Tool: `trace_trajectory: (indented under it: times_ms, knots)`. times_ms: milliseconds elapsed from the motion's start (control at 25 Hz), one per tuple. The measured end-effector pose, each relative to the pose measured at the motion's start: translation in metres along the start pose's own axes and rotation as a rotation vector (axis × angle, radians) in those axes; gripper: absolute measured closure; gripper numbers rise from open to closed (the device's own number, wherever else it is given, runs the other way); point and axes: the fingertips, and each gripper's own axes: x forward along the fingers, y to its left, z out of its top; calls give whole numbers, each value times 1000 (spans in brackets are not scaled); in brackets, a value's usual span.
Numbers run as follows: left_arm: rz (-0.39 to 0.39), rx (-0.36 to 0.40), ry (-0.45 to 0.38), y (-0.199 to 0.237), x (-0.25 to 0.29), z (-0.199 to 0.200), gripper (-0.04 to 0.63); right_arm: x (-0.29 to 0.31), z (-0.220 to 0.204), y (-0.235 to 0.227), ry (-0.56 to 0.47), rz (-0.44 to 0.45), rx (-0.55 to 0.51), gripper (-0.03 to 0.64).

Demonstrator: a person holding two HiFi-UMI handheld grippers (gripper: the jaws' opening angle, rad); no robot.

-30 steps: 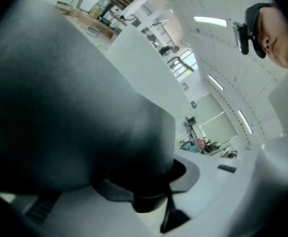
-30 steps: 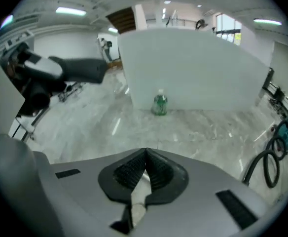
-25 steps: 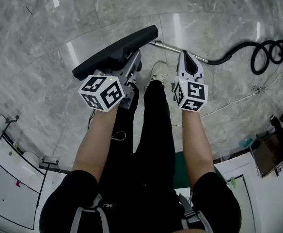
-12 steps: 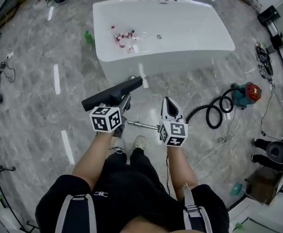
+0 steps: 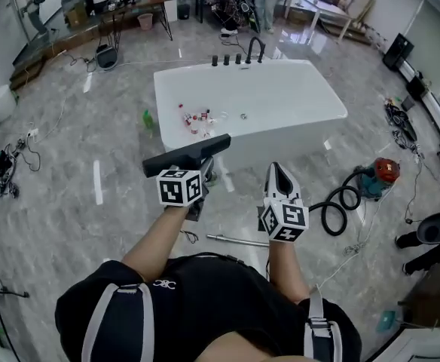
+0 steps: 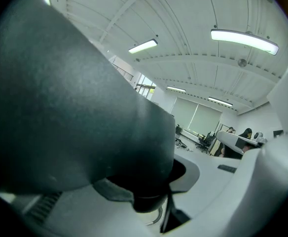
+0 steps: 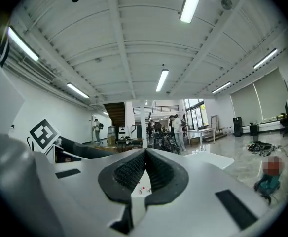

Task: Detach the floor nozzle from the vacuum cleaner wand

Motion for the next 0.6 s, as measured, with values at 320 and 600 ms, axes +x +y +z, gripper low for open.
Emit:
trace_trajectory:
  times_ms: [320, 600]
  knots:
    - [-21, 97, -57, -38, -1, 34, 454, 0, 21, -21, -30, -24, 15, 601]
    - [29, 182, -80, -45, -2, 32, 454, 9, 18, -20, -7, 1, -1, 601]
